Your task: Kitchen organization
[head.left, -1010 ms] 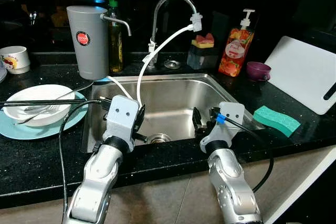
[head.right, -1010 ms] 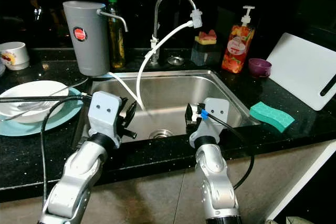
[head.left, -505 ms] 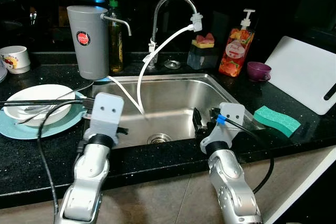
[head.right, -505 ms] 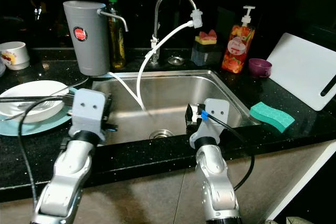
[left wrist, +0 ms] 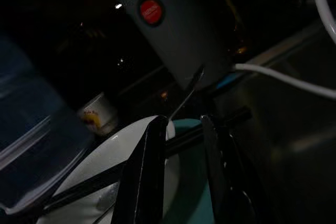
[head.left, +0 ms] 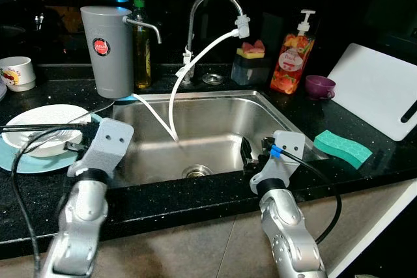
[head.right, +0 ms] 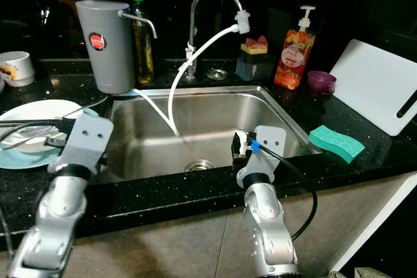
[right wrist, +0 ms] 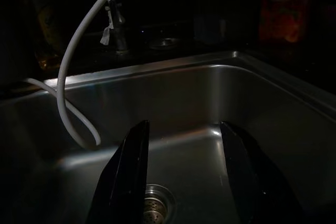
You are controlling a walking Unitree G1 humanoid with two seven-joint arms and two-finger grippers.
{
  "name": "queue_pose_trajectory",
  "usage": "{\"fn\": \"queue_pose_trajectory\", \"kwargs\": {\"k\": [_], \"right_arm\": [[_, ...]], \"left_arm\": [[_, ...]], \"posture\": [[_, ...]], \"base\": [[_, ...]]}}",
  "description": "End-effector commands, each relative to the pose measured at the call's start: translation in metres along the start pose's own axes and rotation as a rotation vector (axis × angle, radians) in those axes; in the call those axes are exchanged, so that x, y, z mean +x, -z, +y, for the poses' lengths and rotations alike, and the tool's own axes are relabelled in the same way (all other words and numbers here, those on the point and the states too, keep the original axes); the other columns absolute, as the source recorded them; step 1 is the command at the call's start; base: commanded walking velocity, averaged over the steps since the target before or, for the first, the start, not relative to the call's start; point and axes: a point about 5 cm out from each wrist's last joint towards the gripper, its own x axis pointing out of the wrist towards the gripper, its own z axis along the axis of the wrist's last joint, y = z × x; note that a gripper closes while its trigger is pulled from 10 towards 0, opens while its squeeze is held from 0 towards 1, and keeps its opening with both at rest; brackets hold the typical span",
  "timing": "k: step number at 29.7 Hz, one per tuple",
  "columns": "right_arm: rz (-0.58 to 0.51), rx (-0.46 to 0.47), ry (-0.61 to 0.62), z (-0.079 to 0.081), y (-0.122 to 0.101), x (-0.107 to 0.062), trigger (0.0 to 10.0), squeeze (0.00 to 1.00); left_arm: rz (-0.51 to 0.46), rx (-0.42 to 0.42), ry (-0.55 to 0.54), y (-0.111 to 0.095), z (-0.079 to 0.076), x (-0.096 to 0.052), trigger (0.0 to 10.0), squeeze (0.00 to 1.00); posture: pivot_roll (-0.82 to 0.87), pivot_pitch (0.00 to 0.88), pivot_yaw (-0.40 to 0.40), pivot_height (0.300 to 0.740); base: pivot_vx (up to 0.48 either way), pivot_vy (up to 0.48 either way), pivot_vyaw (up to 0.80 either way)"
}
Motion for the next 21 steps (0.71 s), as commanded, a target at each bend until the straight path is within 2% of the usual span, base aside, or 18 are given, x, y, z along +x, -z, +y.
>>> {"fn": "queue_pose_trajectory", "kwargs": {"k": [1,2,3,4,8,11,12,14,21], "right_arm": [[-0.005,0.006,0.011,-0.002,-0.002,0.0,10.0,0.0],[-0.007,0.006,0.012,-0.002,-0.002,0.0,10.0,0.0],[-0.007,0.006,0.012,-0.002,-0.002,0.0,10.0,0.0],[-0.007,0.007,0.014,-0.003,-0.003,0.0,10.0,0.0],[-0.005,0.008,0.014,-0.002,-0.002,-0.001,10.0,0.0],[-0.003,0.008,0.012,-0.002,-0.002,-0.001,10.0,0.0],[-0.003,0.008,0.012,-0.002,-0.002,-0.001,10.0,0.0],[-0.005,0.008,0.009,-0.001,-0.002,0.0,10.0,0.0],[-0.005,0.011,0.006,0.0,-0.002,0.001,10.0,0.0]], "left_arm": [[0.024,0.045,0.091,0.003,-0.008,-0.002,10.0,0.08],[0.03,0.059,0.127,0.003,-0.008,-0.004,10.0,0.17],[0.03,0.059,0.127,0.003,-0.008,-0.004,10.0,0.17],[0.024,0.068,0.134,0.002,-0.007,-0.005,10.0,1.0],[0.027,0.102,0.15,0.0,-0.008,-0.004,10.0,1.0],[0.023,0.169,0.153,-0.001,-0.005,-0.001,10.0,1.0],[0.02,0.189,0.151,-0.001,-0.004,0.001,10.0,0.0],[0.021,0.252,0.173,0.001,-0.001,0.005,10.0,0.0],[-0.005,0.374,0.199,0.004,0.007,0.013,10.0,0.0]], "posture": [[0.12,0.096,-0.087,0.74],[0.12,0.096,-0.087,0.74],[0.12,0.096,-0.087,0.74],[0.12,0.096,-0.087,0.74],[0.12,0.097,-0.087,0.74],[0.12,0.097,-0.089,0.74],[0.12,0.095,-0.09,0.74],[0.12,0.095,-0.09,0.74],[0.12,0.093,-0.09,0.74]], "base": [[0.0,0.0,0.0],[0.0,0.0,0.0],[0.0,0.0,0.0],[0.0,0.0,0.0],[0.0,0.0,0.0],[0.0,0.0,0.0],[0.0,0.0,0.0],[0.0,0.0,0.0],[0.0,0.0,0.0]]}}
